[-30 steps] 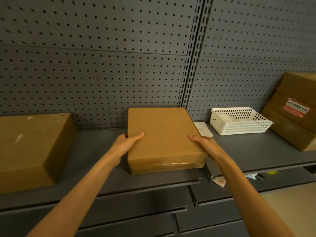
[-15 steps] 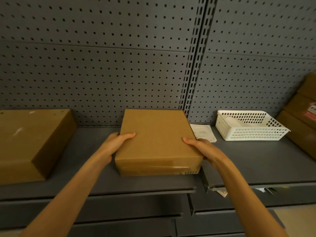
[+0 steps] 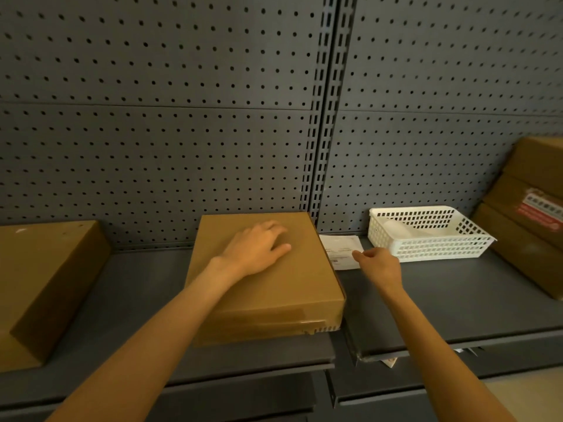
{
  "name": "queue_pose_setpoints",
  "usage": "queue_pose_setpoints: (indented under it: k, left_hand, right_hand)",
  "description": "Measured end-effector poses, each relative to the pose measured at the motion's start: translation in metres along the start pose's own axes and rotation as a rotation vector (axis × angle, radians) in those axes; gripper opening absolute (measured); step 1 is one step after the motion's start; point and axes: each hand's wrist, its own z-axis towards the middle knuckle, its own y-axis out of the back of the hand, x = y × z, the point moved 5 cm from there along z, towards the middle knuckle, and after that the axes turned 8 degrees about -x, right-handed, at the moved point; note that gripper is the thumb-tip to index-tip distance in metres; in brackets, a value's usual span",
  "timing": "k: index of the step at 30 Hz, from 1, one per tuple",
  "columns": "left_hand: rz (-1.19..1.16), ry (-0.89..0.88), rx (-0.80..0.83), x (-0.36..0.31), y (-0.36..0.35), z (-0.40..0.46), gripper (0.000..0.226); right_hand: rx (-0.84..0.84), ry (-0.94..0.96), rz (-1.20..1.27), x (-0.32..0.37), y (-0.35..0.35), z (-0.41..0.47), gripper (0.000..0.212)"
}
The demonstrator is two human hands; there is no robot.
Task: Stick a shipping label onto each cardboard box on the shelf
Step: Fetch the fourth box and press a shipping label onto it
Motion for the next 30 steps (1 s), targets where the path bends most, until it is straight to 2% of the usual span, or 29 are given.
queue_pose_setpoints:
  k: [4,10,13,18,22,30]
  left_hand:
    - [-0.03,-0.024,-0.002,-0.005,-0.015,0.013,0.05]
    - [-0.049,-0.009,-0.041,0.001,-0.02,0.012,0.048]
    - [-0.063,-0.009,-0.051,0.001,-0.019,0.012,0.048]
    - [-0.057,-0.013,-0.052,0.0,-0.017,0.012,0.047]
    - [-0.058,-0.011,-0.049,0.0,-0.017,0.012,0.048]
    - [-0.092,-0.009,-0.056,0.001,-0.014,0.012,0.046]
  right_hand:
    - [-0.044,-0.029,-0.09,-0.016,-0.005,0.016,0.027]
    - [-0.093,-0.07,-0.145,-0.027,-0.017,0.025,0.036]
    - [-0.116,-0.066,-0.153,-0.024,-0.016,0.023,0.031]
    - [-0.157,-0.074,-0.117,-0.025,-0.011,0.024,0.019]
    - [-0.181,-0.039,-0.057,-0.026,-0.01,0.023,0.021]
    - [-0.284,0.159,0.203,0.004,0.013,0.014,0.019]
